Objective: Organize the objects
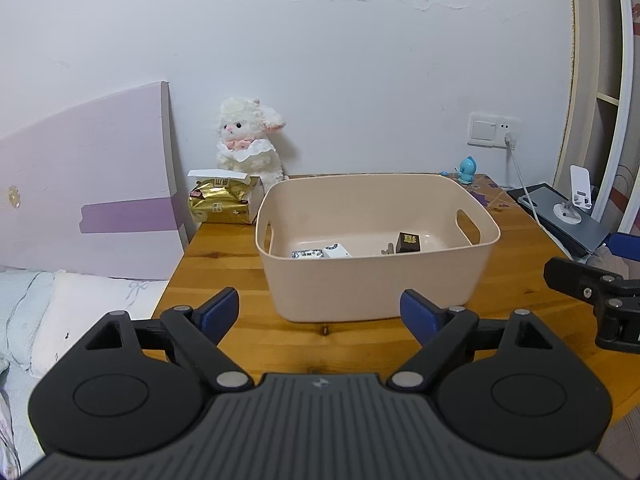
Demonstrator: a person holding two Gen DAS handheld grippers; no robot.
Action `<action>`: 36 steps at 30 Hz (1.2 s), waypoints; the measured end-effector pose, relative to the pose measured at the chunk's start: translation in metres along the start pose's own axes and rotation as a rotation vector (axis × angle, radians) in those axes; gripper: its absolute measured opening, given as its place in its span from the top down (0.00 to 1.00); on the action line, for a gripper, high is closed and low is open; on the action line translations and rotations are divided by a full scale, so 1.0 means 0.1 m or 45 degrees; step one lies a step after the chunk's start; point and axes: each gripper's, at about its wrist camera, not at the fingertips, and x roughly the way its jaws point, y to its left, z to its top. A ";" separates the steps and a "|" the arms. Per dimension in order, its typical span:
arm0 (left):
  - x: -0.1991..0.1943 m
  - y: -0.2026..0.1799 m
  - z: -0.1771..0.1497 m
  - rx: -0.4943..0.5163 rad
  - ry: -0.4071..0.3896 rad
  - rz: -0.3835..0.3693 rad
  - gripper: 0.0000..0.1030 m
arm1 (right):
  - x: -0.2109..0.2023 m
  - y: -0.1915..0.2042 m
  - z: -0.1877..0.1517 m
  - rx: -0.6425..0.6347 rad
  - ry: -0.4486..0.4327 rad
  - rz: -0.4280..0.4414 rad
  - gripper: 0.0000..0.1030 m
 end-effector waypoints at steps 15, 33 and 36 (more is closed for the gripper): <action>-0.39 0.11 -0.28 -0.038 -0.027 0.040 0.08 | -0.34 0.13 -0.15 -0.009 -0.014 0.028 0.00; -0.74 0.08 -0.58 -0.015 -0.035 0.052 0.07 | -0.61 0.18 -0.40 -0.027 0.050 -0.003 0.00; -0.78 0.06 -0.62 -0.017 -0.027 0.037 0.07 | -0.69 0.23 -0.41 -0.043 0.032 -0.002 0.00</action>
